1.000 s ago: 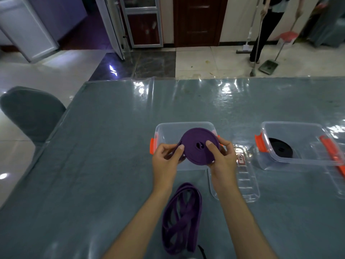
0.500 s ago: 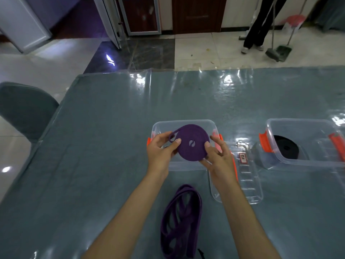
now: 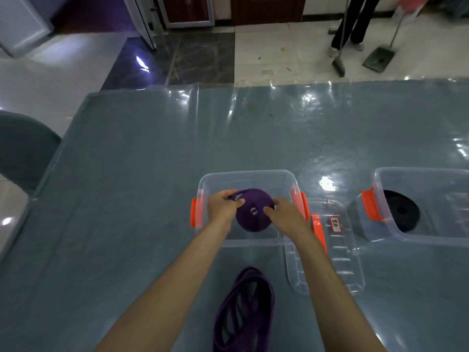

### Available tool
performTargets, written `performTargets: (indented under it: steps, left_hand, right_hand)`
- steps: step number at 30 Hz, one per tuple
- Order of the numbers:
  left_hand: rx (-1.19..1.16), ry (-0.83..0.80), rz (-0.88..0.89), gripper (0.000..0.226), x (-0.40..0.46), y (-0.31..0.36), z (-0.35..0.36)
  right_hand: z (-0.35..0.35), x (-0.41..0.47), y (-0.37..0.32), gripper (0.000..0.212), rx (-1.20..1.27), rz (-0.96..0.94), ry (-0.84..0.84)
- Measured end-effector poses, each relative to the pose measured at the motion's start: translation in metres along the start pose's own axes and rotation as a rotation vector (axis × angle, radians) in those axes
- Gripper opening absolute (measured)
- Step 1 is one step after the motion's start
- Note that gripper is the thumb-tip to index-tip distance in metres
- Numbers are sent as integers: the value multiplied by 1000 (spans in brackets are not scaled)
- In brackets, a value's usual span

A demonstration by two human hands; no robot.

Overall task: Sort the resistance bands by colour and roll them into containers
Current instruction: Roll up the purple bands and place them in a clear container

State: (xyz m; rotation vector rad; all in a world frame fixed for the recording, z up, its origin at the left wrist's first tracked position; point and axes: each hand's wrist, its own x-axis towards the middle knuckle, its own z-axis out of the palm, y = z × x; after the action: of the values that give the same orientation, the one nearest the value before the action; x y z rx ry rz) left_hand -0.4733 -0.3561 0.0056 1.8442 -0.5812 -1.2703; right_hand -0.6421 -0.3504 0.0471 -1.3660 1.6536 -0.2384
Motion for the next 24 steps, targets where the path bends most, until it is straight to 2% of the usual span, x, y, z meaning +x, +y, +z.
performTargets:
  steps: [5, 10, 14, 19, 24]
  left_hand:
    - [194, 60, -16, 34, 28, -17, 18]
    - [262, 88, -143, 27, 48, -33, 25]
    - [318, 91, -130, 26, 56, -36, 28]
    - [276, 190, -146, 34, 62, -38, 27]
    - [355, 167, -93, 24, 55, -33, 24]
  right_hand:
    - [16, 31, 3, 32, -182, 52, -231]
    - [21, 52, 8, 35, -209, 121, -316]
    - [28, 63, 14, 37, -178, 131, -285]
    - [27, 68, 14, 35, -148, 142, -294]
    - [21, 60, 6, 32, -204, 62, -239]
